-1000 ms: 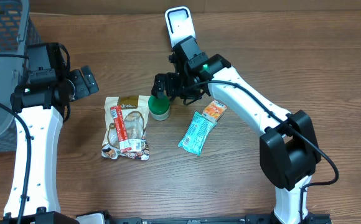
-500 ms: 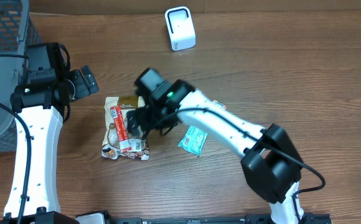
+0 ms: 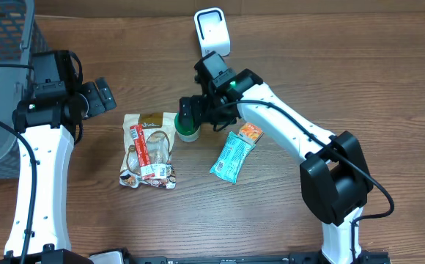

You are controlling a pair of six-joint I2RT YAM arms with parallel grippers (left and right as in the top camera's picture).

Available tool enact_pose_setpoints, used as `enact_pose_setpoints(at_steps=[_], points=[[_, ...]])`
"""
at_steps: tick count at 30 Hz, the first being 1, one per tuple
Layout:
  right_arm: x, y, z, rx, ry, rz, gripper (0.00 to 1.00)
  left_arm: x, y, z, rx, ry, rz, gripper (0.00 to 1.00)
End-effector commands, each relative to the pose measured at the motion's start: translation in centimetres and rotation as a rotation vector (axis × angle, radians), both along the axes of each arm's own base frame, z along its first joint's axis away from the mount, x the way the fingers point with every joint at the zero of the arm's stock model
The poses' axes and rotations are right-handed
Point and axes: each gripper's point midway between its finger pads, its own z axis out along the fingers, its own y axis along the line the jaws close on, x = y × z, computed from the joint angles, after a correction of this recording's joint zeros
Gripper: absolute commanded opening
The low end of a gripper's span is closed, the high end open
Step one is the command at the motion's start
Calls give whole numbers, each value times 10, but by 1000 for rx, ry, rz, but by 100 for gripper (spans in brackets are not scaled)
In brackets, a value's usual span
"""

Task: Scan the item barcode

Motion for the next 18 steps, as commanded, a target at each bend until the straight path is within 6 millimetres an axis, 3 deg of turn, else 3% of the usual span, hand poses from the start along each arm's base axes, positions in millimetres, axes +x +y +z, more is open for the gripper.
enact_pose_setpoints(at_steps=[1, 4, 8, 16, 18], points=[[5, 10, 2, 28, -35, 16, 100, 2, 2, 8, 17, -19, -9, 100], [5, 12, 1, 35, -30, 10, 100, 2, 2, 8, 17, -19, -9, 100], [-19, 20, -5, 22, 41, 36, 100, 2, 2, 8, 17, -19, -9, 100], [-65, 70, -3, 35, 11, 175, 100, 2, 2, 8, 17, -19, -9, 100], [-69, 70, -5, 1, -6, 177, 100, 2, 2, 8, 17, -19, -9, 100]])
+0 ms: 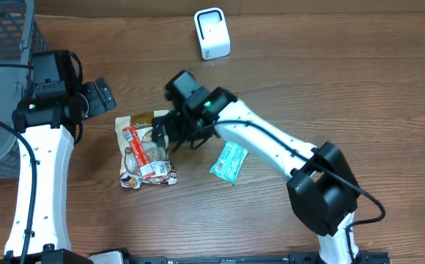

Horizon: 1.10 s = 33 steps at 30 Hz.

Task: Scan the item barcode

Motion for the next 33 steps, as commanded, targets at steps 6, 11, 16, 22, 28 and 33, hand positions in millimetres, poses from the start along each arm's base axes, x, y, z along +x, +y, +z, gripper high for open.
enact_pose_setpoints(at_steps=[6, 11, 16, 22, 28, 33], points=[[-5, -7, -12, -60, 11, -10, 99, 2, 2, 8, 17, -19, -9, 100], [-1, -34, -18, -122, 44, 0, 97, 2, 2, 8, 17, -19, -9, 100], [23, -55, 15, -135, -30, 91, 95, 2, 2, 8, 17, -19, -9, 100], [70, -50, 56, -194, -427, 403, 100, 2, 2, 8, 17, -19, -9, 100], [74, -40, 40, -202, -514, 511, 100, 2, 3, 8, 17, -19, -9, 100], [68, -33, 26, -208, -538, 580, 100, 2, 2, 8, 17, -19, -9, 100]])
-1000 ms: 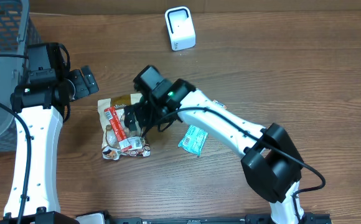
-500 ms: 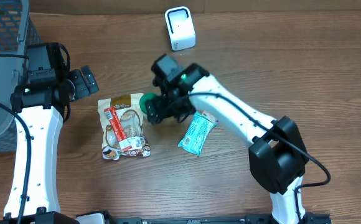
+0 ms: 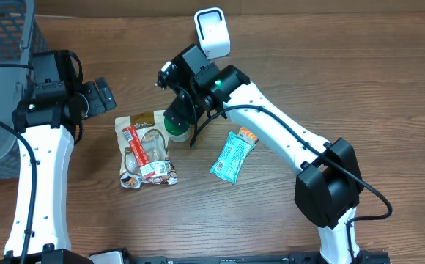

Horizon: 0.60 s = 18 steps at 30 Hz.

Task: Scan the item barcode

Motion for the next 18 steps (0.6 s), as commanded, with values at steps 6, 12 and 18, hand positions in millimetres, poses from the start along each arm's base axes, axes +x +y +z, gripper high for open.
enact_pose_setpoints(at_steps=[6, 12, 18], points=[[-19, 20, -35, -70, -19, 128, 100, 2, 2, 8, 17, -19, -9, 100], [-10, 17, -64, -161, -52, 96, 99, 2, 2, 8, 17, -19, -9, 100], [-15, 14, -68, -160, -7, 47, 87, 2, 2, 8, 17, -19, -9, 100]])
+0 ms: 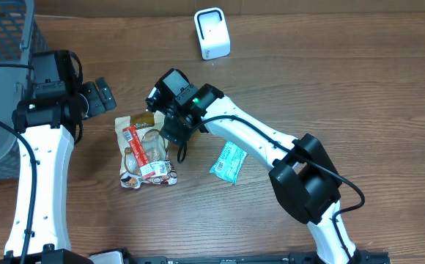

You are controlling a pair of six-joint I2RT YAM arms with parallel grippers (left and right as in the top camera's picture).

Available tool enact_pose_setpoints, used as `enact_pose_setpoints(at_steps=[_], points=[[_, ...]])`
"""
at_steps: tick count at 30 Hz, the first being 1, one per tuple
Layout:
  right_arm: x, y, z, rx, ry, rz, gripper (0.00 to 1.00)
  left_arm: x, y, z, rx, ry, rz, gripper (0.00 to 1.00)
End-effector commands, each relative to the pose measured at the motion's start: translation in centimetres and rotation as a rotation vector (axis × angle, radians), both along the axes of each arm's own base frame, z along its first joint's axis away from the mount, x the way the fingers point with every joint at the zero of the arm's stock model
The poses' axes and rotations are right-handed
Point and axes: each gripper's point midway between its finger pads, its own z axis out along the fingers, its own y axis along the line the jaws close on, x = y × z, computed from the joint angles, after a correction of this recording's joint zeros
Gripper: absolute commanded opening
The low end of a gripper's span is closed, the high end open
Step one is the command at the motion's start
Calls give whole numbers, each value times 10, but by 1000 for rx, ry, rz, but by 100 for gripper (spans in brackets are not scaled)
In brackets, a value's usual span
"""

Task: Scan the item barcode

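Note:
The white barcode scanner (212, 33) stands at the back of the table. My right gripper (171, 126) hangs low over the top right corner of a clear snack bag (148, 152) with a red stick pack on it. The wrist covers the jaws, so what they hold is hidden. A blue wrapped bar (229, 162) lies to the right, its upper end under the right arm. My left gripper (101, 96) hovers open and empty left of the bag.
A grey mesh basket (0, 81) fills the far left edge beside the left arm. The right arm stretches diagonally across the middle of the wooden table (359, 95).
My right gripper was in front of the scanner with a green item showing beneath it. Now it sits lower and further left at the bag's top corner, and no green shows. The left arm is unchanged.
My right gripper first held a green and white item between the snack bag and the blue bar. Then it was further left over the bag, then up near the scanner with the green item below, and now it is back at the bag's top corner.

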Motion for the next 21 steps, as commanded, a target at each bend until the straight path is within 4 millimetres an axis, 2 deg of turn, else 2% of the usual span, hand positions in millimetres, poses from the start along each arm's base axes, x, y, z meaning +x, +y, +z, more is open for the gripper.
enact_pose_setpoints(at_steps=[1, 3, 5, 7, 11, 13, 16, 17, 21], points=[[-1, -6, -5, -14, 19, -43, 84, 2, 2, 8, 17, -19, -9, 100], [-2, -8, -6, -23, 24, -44, 75, 2, 2, 8, 17, -19, -9, 100], [8, -16, -3, -34, 2, -165, 66, 2, 2, 8, 17, -19, -9, 100], [14, -22, 6, -10, 6, -276, 65, 2, 2, 8, 17, -19, -9, 100], [10, -31, 29, 23, 21, -361, 61, 2, 2, 8, 17, -19, -9, 100], [9, -40, 36, 43, 44, -510, 61, 2, 2, 8, 17, -19, -9, 100], [5, -60, 33, 104, 163, -893, 62, 2, 3, 9, 17, -19, -9, 100], [4, -68, 30, 119, 201, -1026, 68, 2, 2, 8, 17, -19, -9, 100], [2, -76, 26, 167, 260, -1264, 69, 2, 2, 8, 17, -19, -9, 100]])
